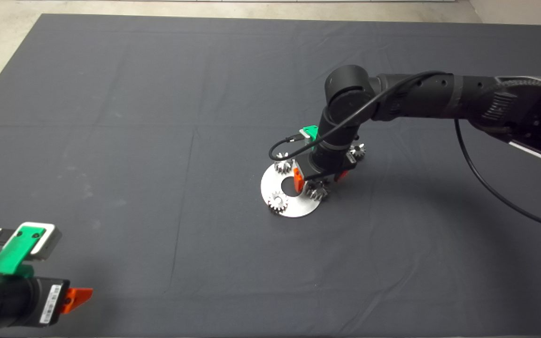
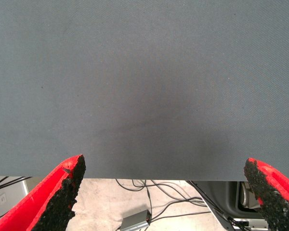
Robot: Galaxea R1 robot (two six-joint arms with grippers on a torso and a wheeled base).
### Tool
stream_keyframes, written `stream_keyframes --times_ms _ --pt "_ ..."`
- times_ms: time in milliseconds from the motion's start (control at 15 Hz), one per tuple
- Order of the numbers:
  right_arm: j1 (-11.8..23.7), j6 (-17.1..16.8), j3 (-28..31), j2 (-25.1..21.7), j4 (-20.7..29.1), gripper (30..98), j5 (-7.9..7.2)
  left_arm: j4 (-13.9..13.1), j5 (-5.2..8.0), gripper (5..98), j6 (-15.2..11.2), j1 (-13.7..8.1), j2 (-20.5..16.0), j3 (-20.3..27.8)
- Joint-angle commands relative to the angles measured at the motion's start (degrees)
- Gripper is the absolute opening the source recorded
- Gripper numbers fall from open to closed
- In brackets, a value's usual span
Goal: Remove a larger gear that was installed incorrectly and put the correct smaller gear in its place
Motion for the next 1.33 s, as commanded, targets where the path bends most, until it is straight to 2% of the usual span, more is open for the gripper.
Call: stream_keyframes --times_ms 0,333,467,667,867,1267 --pt "2.1 0.5 -0.3 -0.4 5.9 85.5 -5.71 0.7 0.43 84.0 -0.2 0.2 -0.2 0.0" --pt "2.1 0.4 0.0 -0.4 5.4 85.5 -5.80 0.7 0.48 84.0 -0.2 0.2 -0.2 -0.5" --pt "2.1 0.4 1.0 0.0 5.1 85.5 -5.75 0.8 0.48 84.0 -0.1 1.0 -0.2 -0.6" --pt "2.1 0.4 2.2 -0.1 3.4 80.0 -5.80 3.3 0.48 84.0 -0.2 2.9 -0.2 -0.5" --pt "2.1 0.4 2.6 -0.3 1.8 75.7 -5.80 3.5 0.48 84.0 -0.2 3.4 -0.1 -0.4" --pt "2.0 0.0 3.1 -0.5 -1.6 75.3 -5.80 3.6 0.57 84.0 -0.2 3.5 -0.6 -0.3"
